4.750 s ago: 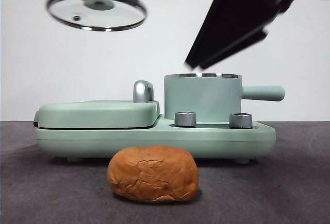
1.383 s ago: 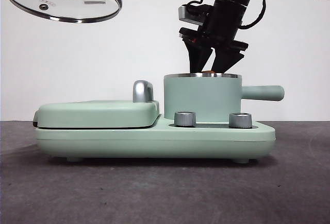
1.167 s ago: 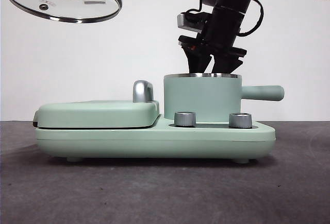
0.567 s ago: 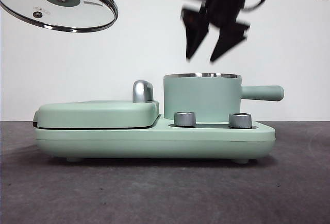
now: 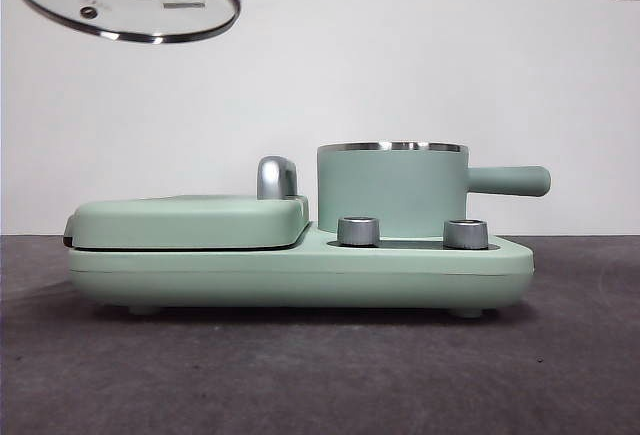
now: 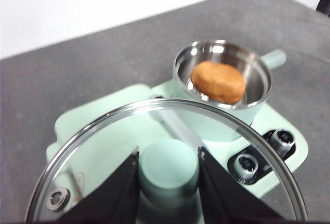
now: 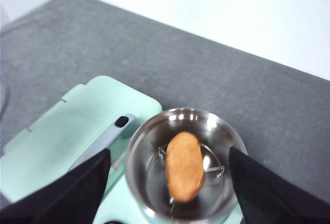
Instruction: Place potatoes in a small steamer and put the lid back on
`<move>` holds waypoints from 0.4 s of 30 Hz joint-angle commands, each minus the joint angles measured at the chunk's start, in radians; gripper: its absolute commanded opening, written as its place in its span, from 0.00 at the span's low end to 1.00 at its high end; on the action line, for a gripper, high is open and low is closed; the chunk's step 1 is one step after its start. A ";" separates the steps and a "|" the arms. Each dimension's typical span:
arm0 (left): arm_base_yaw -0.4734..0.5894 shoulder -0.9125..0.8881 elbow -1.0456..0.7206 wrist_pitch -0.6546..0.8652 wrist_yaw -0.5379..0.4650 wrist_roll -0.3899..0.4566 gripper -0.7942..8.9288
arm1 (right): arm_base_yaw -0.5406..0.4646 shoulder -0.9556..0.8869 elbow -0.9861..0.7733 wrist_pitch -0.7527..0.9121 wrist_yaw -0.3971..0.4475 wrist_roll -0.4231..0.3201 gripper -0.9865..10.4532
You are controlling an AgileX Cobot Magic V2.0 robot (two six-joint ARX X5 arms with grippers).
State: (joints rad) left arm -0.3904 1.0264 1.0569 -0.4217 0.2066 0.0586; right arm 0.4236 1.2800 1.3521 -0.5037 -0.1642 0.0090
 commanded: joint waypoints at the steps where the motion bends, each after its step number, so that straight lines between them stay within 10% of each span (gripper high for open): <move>1: -0.017 0.002 0.017 0.043 0.000 0.001 0.09 | 0.005 -0.079 -0.093 0.026 -0.003 0.045 0.40; 12: -0.101 0.109 0.018 0.235 -0.001 -0.001 0.09 | 0.006 -0.454 -0.472 0.071 0.072 0.113 0.40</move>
State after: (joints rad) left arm -0.4824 1.1217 1.0569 -0.2245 0.2066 0.0586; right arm 0.4244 0.8360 0.8909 -0.4431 -0.1040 0.0895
